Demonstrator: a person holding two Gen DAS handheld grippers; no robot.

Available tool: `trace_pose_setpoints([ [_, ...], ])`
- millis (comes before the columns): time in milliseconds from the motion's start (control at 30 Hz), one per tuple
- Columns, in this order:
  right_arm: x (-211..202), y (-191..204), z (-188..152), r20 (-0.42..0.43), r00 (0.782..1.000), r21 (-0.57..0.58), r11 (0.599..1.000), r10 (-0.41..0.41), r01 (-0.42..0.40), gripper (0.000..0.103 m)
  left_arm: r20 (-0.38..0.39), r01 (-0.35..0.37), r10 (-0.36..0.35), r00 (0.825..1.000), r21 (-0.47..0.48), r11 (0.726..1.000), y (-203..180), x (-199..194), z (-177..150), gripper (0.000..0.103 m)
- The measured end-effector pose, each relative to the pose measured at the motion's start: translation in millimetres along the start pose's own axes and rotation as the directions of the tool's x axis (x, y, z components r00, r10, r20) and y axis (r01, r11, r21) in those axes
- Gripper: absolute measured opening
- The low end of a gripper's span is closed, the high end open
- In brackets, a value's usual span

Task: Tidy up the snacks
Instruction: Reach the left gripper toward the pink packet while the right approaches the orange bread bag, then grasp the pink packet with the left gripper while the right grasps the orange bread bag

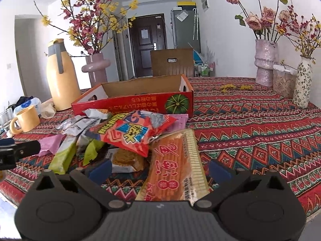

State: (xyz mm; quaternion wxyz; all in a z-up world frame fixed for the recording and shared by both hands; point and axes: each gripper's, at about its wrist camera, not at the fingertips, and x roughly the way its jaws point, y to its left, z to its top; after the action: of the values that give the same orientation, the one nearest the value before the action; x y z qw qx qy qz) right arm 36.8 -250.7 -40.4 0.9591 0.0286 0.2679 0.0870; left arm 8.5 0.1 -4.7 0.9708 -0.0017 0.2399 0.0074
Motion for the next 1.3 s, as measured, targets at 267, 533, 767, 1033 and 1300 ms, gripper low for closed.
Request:
trace_pose_setpoints([
  [267,8.3,-3.9,-1.0,-0.02,1.0,0.001,1.0,-0.014,0.014,0.098,-0.017,0.0,0.0,1.0,-0.007,1.0,2.5,5.0,0.5,0.103],
  [533,13.6,-5.2,-0.8,-0.037,0.999,-0.006,1.0,-0.017,0.017,0.097,-0.02,0.004,-0.004,1.0,-0.01,1.0,4.1,8.3,1.7,0.103],
  [767,30.3,-7.8,-1.7,-0.083,0.996,-0.014,0.999,-0.044,0.043,0.097,-0.046,-0.008,0.008,0.999,-0.014,1.0,9.6,16.9,1.2,0.103],
  [1033,59.0,-7.4,-4.8,-0.15,0.985,-0.046,0.996,-0.082,0.076,0.088,-0.076,-0.021,0.019,0.997,-0.02,1.0,17.7,24.7,0.7,0.103],
  [1300,48.6,-12.4,-2.1,-0.144,0.989,-0.055,0.998,-0.014,0.006,0.035,-0.123,-0.052,0.047,0.991,-0.043,0.998,31.8,35.6,-0.7,0.103],
])
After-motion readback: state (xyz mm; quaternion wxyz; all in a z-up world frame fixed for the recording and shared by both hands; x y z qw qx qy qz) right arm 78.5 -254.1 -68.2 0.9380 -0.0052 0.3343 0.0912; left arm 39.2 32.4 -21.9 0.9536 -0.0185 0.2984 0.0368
